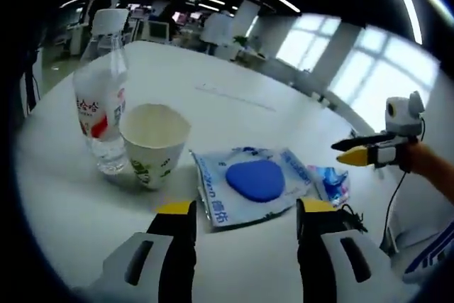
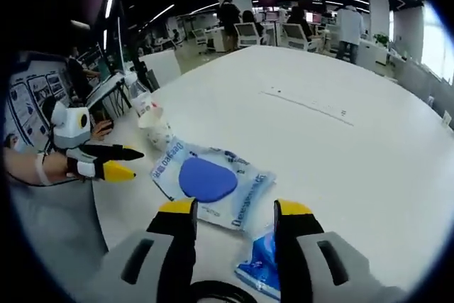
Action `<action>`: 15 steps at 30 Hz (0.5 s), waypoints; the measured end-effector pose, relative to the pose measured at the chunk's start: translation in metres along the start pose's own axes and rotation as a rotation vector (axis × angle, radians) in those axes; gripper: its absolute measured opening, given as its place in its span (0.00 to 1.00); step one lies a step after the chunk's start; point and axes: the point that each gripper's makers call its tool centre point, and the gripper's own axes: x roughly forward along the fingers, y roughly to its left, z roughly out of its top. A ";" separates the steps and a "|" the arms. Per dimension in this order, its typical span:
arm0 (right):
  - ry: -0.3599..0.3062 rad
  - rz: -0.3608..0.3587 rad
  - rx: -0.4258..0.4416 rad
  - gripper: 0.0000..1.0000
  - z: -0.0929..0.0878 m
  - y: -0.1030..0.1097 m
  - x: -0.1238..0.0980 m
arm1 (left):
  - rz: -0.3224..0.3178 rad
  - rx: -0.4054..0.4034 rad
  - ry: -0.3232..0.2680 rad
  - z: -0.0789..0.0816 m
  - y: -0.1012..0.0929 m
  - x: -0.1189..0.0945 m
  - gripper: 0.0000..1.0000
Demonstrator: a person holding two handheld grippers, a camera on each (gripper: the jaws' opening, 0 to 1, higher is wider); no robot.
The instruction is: Arrange the tabletop items into an orderly group along one side of the table until the central work area is clear of visible clutter.
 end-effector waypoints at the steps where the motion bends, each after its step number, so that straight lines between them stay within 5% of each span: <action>1: 0.007 0.000 -0.005 0.37 -0.002 0.001 0.002 | 0.001 0.010 0.002 -0.001 0.000 0.002 0.53; 15: 0.090 -0.005 -0.063 0.26 -0.018 -0.002 0.026 | 0.000 0.020 0.007 -0.010 0.015 0.014 0.38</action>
